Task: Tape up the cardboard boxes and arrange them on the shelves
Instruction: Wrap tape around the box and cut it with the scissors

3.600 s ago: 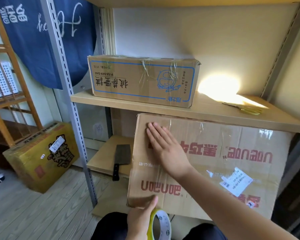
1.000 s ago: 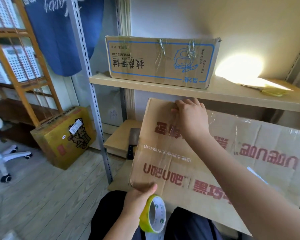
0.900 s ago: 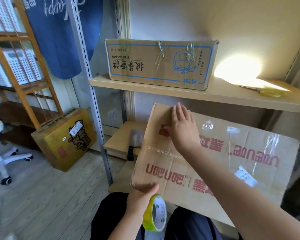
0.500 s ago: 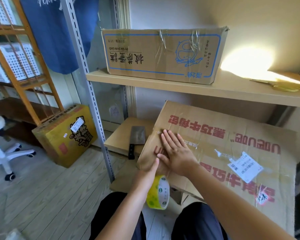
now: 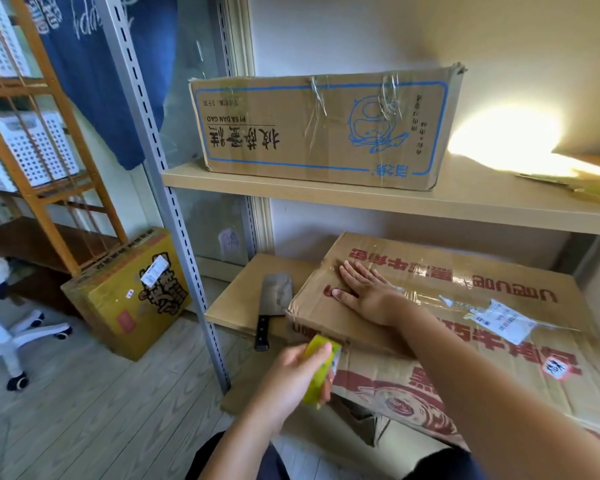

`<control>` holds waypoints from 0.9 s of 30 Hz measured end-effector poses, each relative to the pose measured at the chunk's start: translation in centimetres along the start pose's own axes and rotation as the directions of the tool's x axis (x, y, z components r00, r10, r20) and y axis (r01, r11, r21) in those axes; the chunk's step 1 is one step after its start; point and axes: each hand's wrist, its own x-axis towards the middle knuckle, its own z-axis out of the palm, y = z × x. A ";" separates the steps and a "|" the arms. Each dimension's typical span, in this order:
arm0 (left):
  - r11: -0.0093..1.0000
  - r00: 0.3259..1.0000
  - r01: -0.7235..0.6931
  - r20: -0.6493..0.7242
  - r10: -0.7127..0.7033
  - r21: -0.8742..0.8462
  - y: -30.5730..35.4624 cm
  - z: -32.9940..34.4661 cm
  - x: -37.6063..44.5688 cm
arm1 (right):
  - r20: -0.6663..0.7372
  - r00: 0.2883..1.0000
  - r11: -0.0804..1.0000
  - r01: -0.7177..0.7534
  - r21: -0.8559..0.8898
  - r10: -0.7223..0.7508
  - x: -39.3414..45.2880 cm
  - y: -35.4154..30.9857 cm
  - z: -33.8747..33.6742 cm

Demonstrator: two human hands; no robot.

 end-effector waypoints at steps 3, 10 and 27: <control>0.999 0.999 0.036 0.014 -0.036 -0.035 -0.9 0.6 1.1 | 0.007 1.000 1.000 0.025 0.008 -0.025 0.8 0.8 -0.1; 0.979 0.986 0.163 -0.069 -0.155 0.124 -5.1 1.4 3.1 | 0.015 1.000 1.000 0.027 0.012 -0.027 2.0 1.9 -0.1; 0.966 0.957 0.240 -0.192 -0.218 0.097 -10.6 3.3 6.2 | -0.192 0.981 0.970 -0.065 -0.234 0.020 -7.4 -6.9 2.2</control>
